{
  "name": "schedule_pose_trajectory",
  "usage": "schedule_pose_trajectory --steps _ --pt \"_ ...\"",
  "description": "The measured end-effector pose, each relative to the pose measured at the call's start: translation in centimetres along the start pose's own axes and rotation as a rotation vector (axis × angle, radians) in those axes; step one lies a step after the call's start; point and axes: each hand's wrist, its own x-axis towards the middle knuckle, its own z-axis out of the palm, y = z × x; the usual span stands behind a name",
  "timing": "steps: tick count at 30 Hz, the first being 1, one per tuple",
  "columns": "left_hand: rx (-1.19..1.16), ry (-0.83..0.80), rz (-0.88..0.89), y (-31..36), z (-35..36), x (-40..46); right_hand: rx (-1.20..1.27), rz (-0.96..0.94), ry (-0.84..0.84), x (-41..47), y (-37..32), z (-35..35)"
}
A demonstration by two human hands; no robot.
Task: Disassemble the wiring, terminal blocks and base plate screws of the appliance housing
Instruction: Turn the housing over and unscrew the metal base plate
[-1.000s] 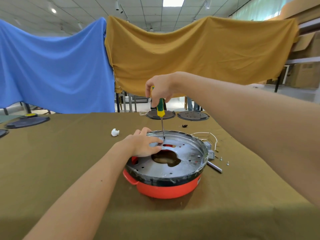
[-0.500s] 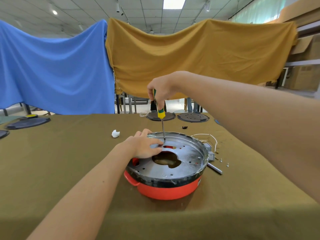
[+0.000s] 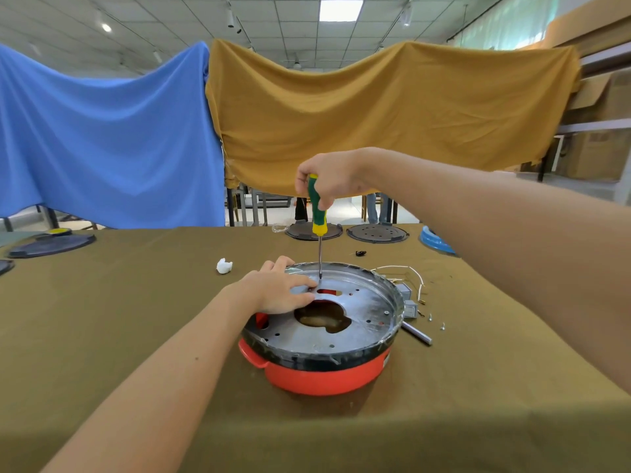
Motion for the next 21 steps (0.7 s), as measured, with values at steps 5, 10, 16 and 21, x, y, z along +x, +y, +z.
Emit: schedule_pose_trajectory --steps 5,10,16,21 --pt "-0.004 0.004 -0.006 0.0 0.1 0.0 -0.513 0.21 0.102 0.1 -1.2 0.7" --pt "-0.002 0.007 -0.003 -0.1 0.2 0.0 -0.576 0.187 0.096 0.2 -0.5 0.1" --pt "-0.001 0.002 0.001 0.0 0.1 0.0 -0.111 0.045 -0.01 -0.4 -0.4 -0.5" --pt "0.004 0.0 0.001 -0.1 0.1 0.1 -0.569 0.247 0.08 -0.2 -1.2 0.6"
